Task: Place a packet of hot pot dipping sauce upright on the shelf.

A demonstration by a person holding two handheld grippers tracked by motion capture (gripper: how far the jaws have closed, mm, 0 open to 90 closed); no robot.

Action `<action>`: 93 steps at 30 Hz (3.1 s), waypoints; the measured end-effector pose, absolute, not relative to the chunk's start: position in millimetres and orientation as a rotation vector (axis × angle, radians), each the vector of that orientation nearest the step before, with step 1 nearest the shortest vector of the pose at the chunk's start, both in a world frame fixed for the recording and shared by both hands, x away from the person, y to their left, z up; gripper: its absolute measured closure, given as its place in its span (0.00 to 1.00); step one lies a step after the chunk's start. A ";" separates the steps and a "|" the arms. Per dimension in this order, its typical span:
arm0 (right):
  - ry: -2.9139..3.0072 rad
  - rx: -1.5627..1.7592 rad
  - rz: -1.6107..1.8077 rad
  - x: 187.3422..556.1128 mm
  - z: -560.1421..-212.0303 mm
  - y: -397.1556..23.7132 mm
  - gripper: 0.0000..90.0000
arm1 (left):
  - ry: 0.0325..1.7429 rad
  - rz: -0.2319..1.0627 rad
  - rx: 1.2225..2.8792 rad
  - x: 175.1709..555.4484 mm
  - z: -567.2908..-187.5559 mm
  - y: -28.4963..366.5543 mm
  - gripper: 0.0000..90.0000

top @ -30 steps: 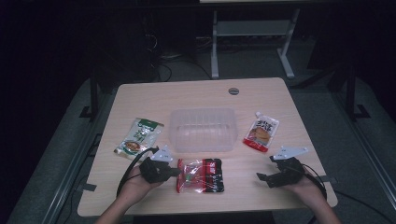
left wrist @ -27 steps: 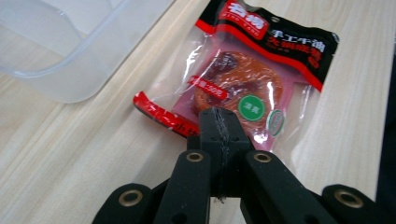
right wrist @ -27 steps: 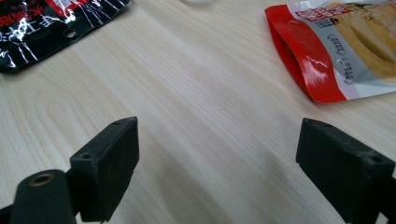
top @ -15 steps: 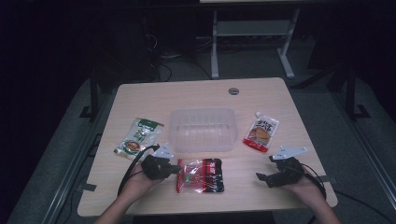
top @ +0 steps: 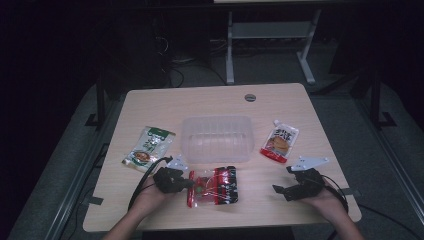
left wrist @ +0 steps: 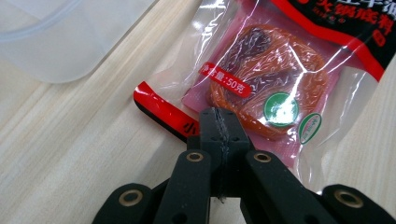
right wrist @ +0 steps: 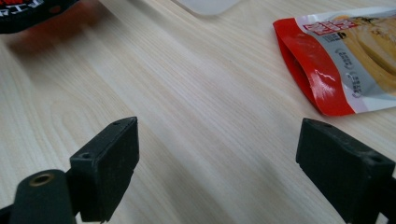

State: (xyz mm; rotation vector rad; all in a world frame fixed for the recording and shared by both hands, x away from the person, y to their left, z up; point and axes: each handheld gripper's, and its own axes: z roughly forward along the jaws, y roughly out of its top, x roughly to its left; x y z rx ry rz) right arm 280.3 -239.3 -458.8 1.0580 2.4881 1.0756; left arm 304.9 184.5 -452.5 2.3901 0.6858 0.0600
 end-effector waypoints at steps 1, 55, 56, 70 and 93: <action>2.488 1.057 1.078 280.3 -458.4 -238.8 0.14 | 0.682 0.061 2.393 305.3 -452.8 185.3 1.00; 2.709 0.926 1.363 300.5 -441.1 -128.6 0.17 | 0.732 0.049 2.367 305.4 -456.5 185.9 1.00; 2.717 0.921 1.360 301.0 -441.9 -125.7 0.17 | 0.732 0.049 2.367 305.4 -456.5 185.9 1.00; 2.801 0.985 1.350 311.7 -455.7 -100.7 0.22 | 0.728 0.050 2.373 305.4 -456.3 186.1 1.00; 2.800 0.857 1.486 308.0 -445.1 -105.9 0.82 | 0.748 0.056 2.347 304.1 -457.5 184.8 1.00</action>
